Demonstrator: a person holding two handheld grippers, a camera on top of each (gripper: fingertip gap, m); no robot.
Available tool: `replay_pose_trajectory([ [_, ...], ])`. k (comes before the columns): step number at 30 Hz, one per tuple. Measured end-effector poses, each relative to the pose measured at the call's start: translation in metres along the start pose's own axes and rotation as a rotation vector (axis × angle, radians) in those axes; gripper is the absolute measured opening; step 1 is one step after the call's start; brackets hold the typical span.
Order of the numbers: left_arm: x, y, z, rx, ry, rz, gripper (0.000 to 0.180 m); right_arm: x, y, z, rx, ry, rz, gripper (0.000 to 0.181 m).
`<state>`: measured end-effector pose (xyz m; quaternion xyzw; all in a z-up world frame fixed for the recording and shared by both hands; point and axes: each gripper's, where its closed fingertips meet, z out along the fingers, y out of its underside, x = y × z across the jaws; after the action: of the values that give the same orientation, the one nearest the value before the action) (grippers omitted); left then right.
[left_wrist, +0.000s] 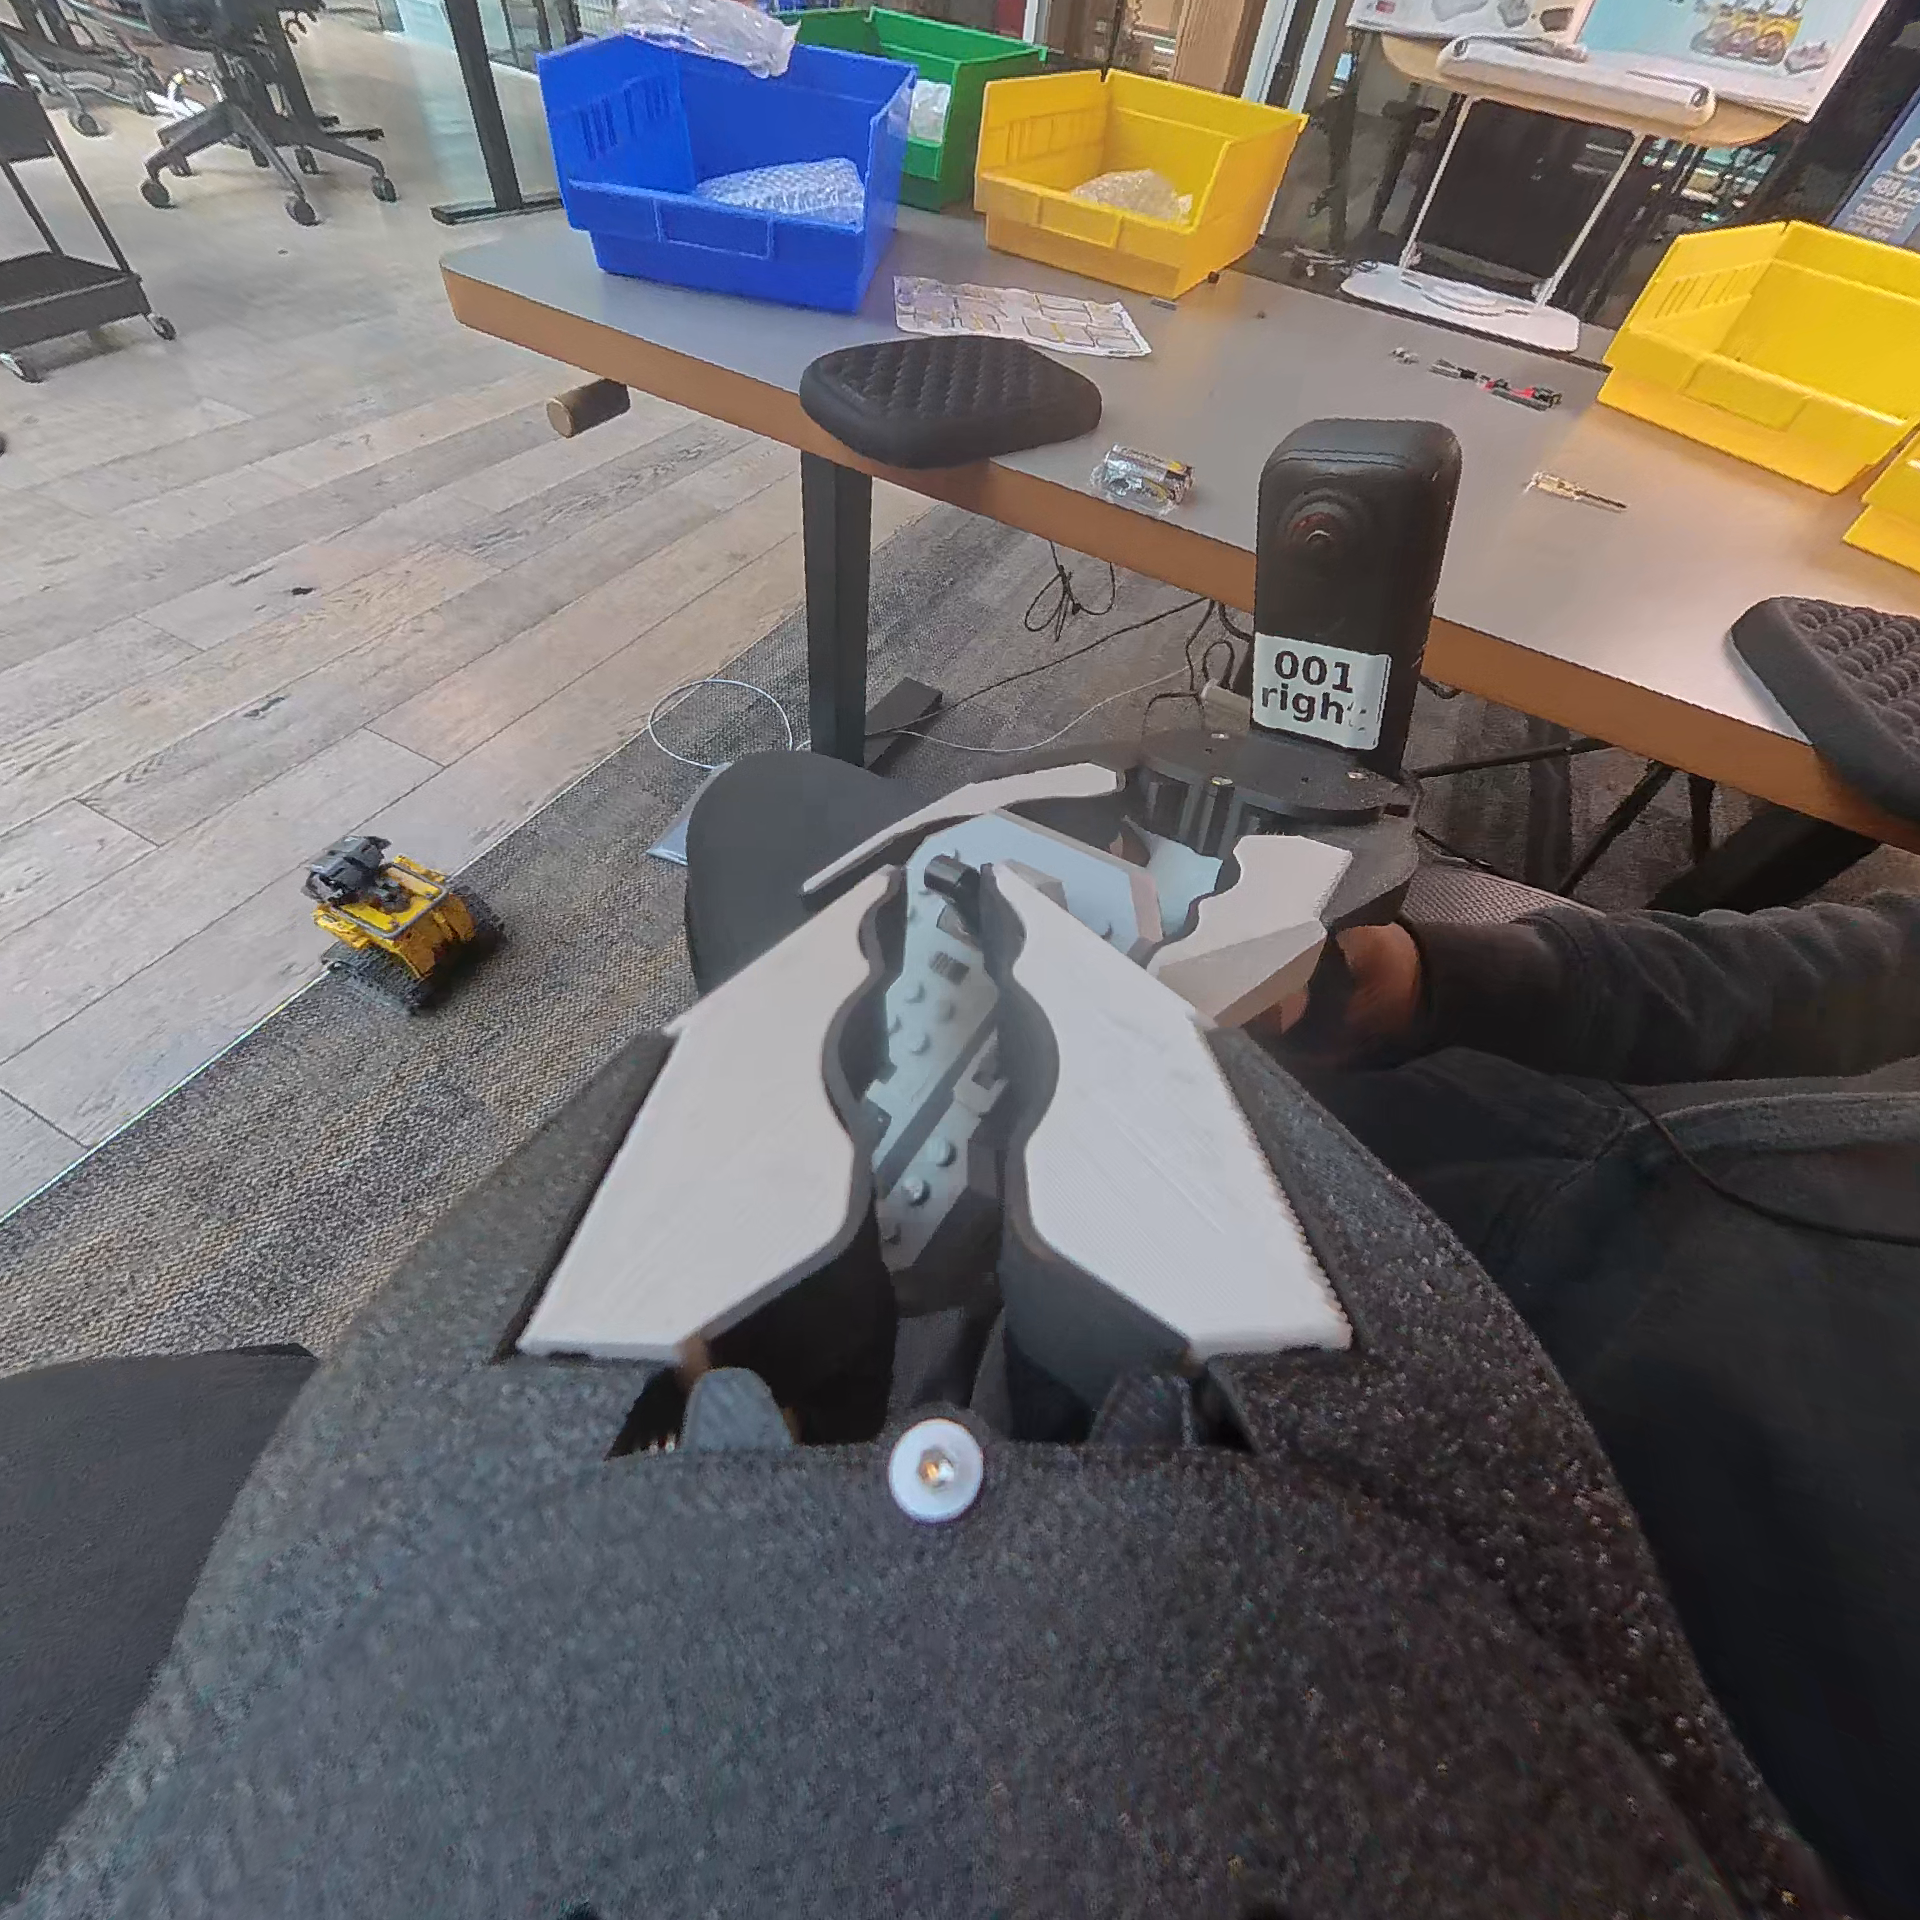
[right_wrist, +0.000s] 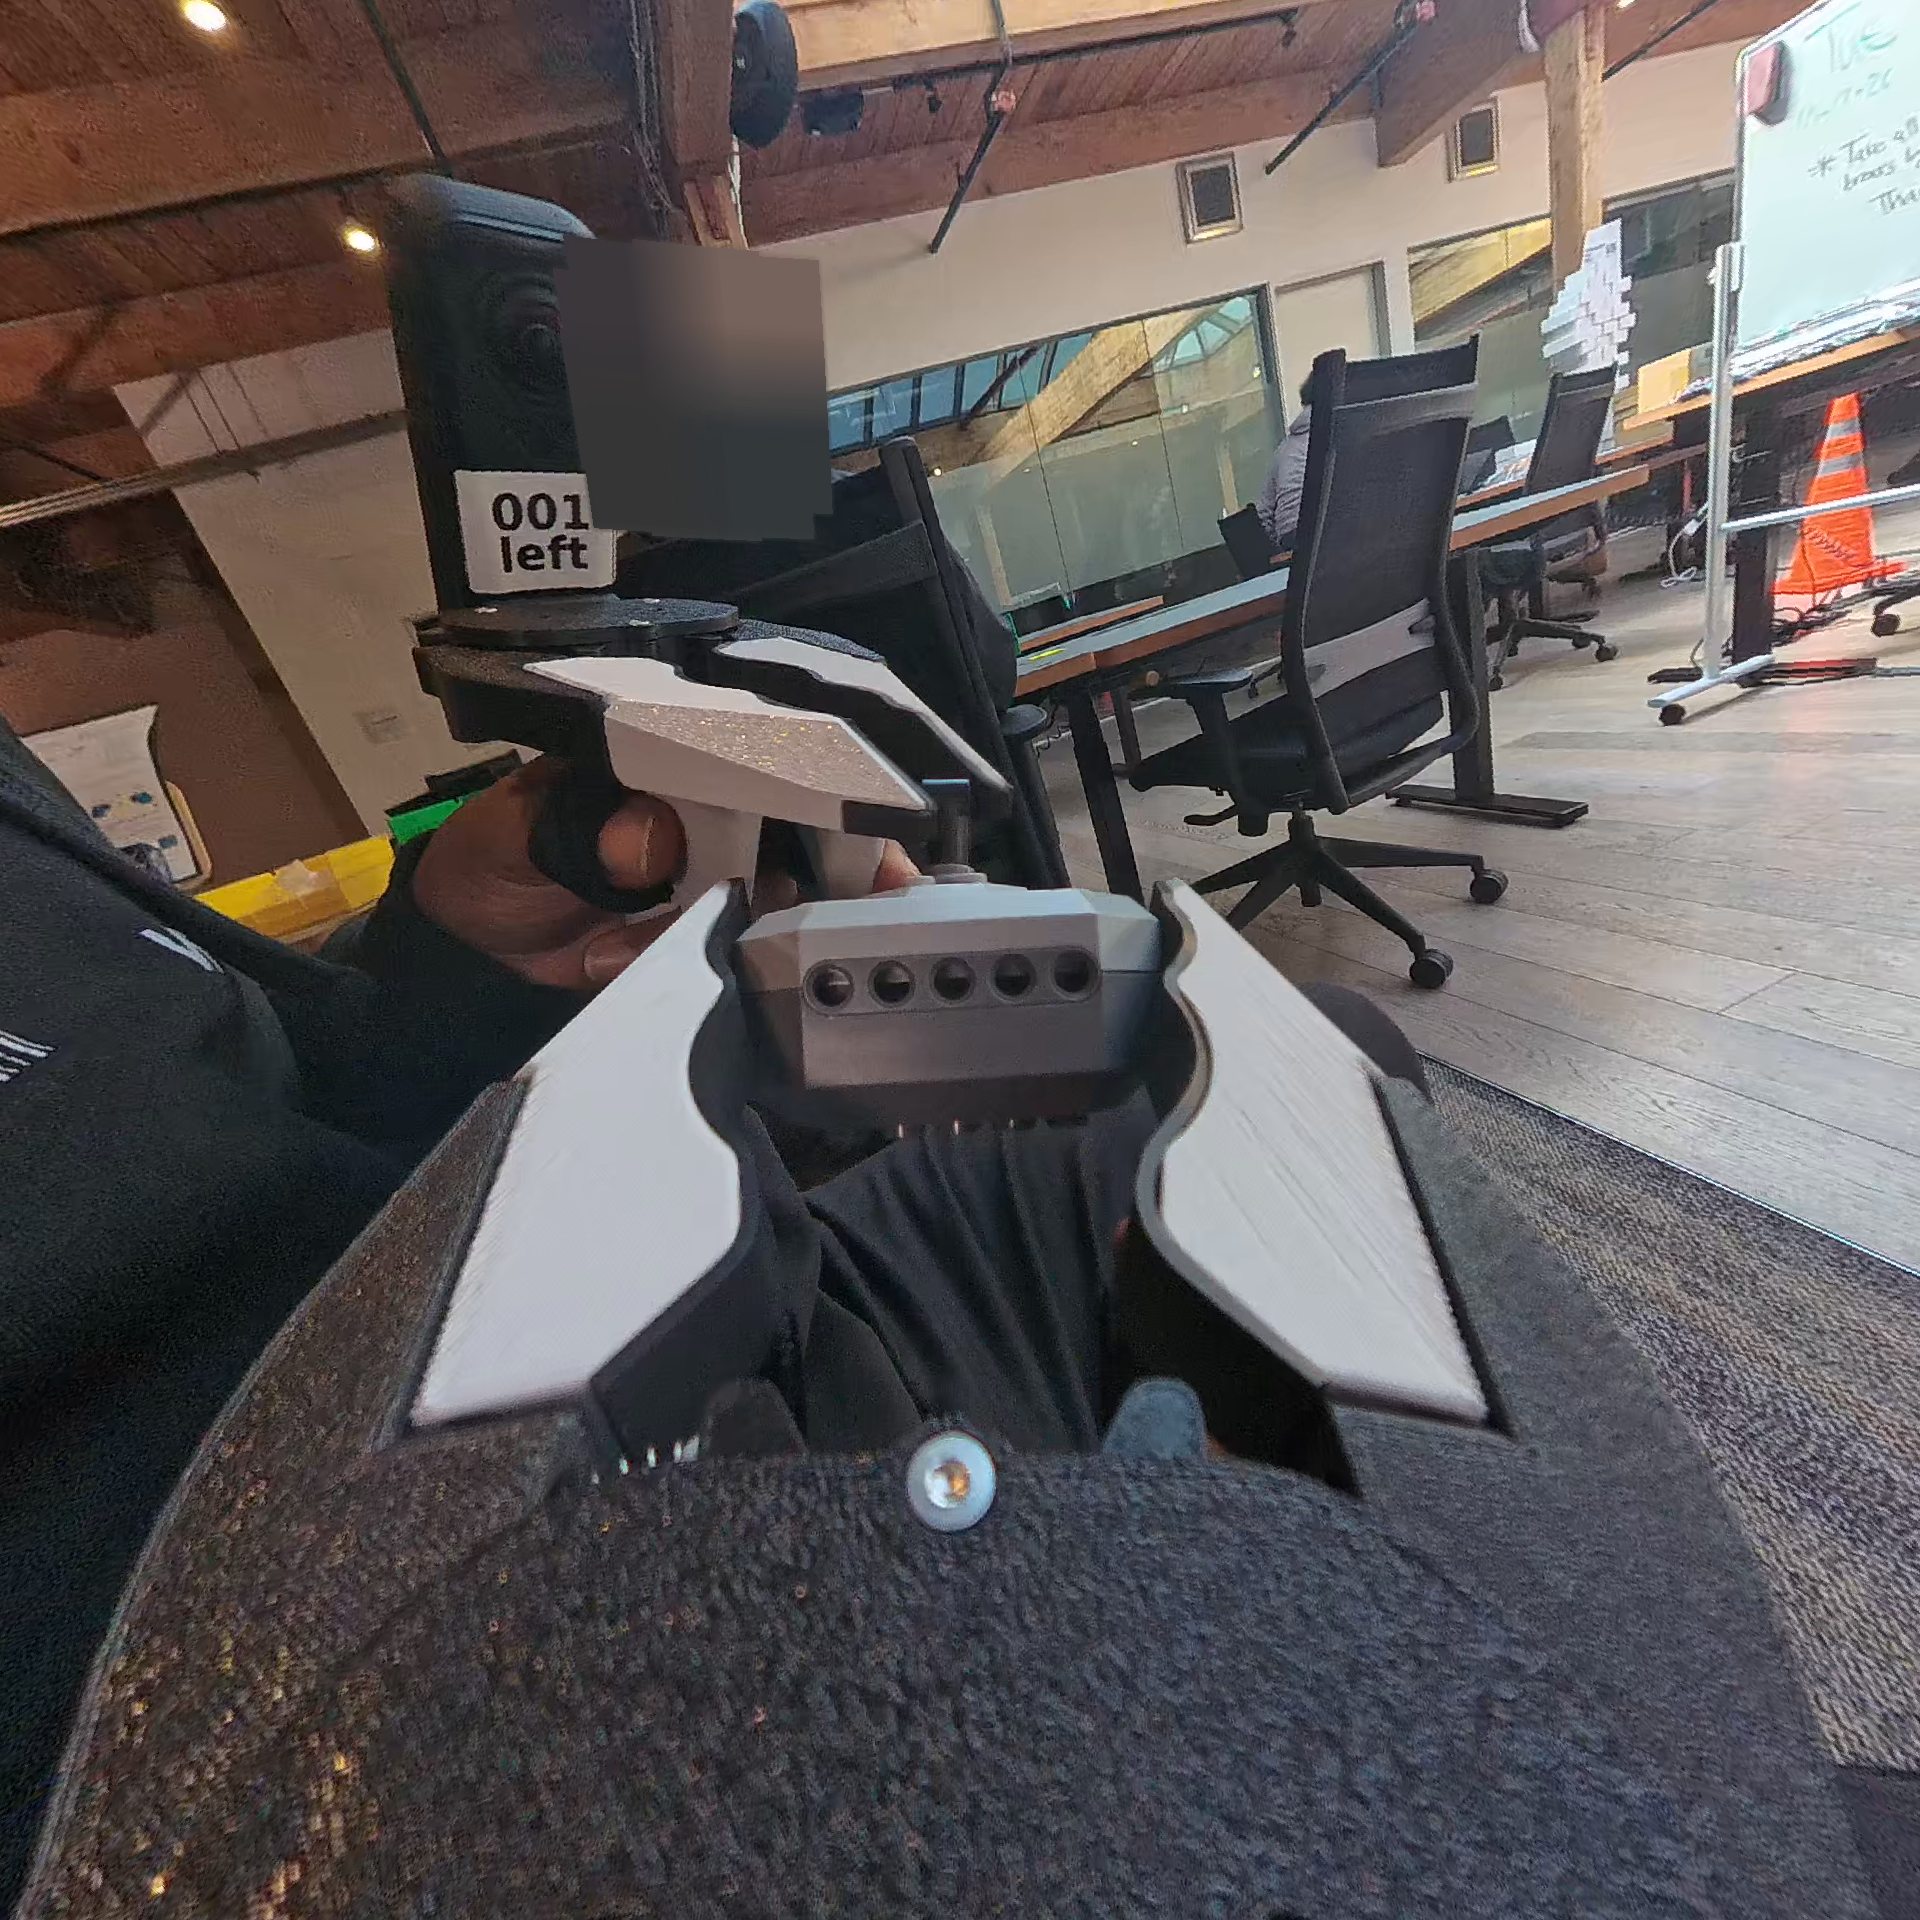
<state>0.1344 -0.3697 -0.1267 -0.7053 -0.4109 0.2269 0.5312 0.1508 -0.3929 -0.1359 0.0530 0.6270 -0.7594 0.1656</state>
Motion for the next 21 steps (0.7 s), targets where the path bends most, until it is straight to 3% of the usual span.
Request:
replay_pose_trajectory([
  [8, -0.035, -0.002, -0.019, 0.034, -0.168, -0.087, 0.028, 0.012, -0.02, -0.007, 0.106, 0.058, 0.006, 0.075],
  [14, -0.039, 0.002, -0.019, 0.014, -0.193, -0.096, 0.009, 0.009, -0.022, 0.003, 0.138, 0.057, 0.0, 0.076],
  [21, -0.045, 0.004, -0.025, 0.009, -0.225, -0.105, 0.008, 0.008, -0.019, 0.011, 0.135, 0.034, 0.013, 0.076],
])
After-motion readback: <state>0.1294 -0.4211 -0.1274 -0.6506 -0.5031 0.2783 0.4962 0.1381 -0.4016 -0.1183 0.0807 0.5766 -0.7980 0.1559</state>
